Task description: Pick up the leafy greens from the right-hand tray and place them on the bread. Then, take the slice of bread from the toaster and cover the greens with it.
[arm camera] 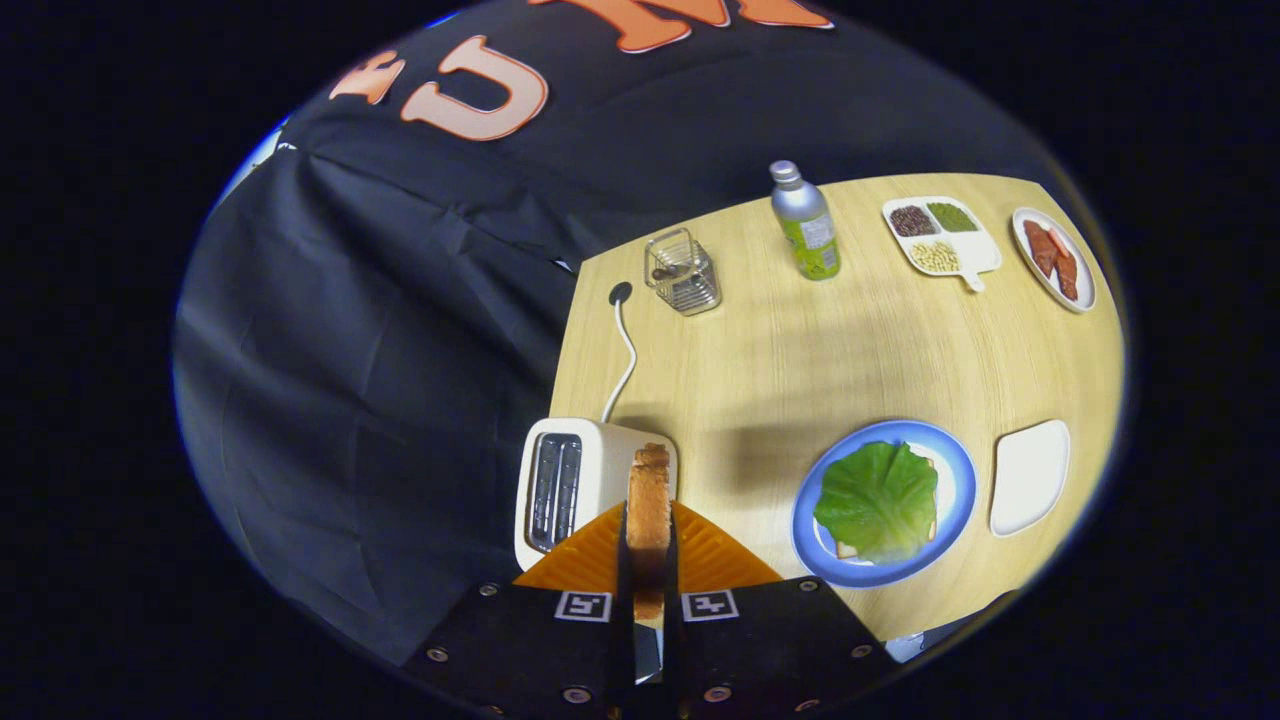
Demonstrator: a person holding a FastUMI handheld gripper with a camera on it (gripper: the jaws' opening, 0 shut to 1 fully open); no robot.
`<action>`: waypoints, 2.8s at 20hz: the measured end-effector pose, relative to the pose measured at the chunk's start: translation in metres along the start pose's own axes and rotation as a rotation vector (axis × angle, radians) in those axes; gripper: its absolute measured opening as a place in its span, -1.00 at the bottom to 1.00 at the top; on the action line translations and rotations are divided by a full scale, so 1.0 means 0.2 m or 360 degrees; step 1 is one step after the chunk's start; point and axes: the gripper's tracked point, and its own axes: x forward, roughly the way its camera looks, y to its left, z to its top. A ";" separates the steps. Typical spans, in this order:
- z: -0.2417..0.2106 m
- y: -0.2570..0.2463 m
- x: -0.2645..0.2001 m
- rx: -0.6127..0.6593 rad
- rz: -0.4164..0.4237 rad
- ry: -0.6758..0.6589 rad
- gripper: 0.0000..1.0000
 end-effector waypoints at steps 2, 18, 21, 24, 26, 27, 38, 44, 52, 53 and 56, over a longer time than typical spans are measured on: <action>-0.01 -0.12 0.00 0.0026 -0.0035 0.0010 -0.77; -0.12 -0.69 0.07 0.0043 0.0073 0.0048 -0.72; -0.12 -0.79 0.11 0.0066 0.0103 0.0044 -0.72; -0.15 -0.88 0.13 0.0053 0.0086 0.0061 -0.72; -0.18 -0.91 0.14 0.0041 0.0097 0.0081 -0.70; -0.19 -0.92 0.15 0.0031 0.0099 0.0086 -0.67; -0.15 -1.10 0.11 -0.0125 -0.0112 -0.0060 0.83; 0.07 -1.05 -0.16 -0.0290 -0.0188 -0.0336 0.94; 0.55 -0.72 -0.87 -0.0607 -0.0235 -0.1042 0.96; 0.56 -0.68 -0.95 -0.0626 -0.0217 -0.1089 0.95; 0.64 -0.61 -1.18 -0.0678 -0.0229 -0.1276 0.96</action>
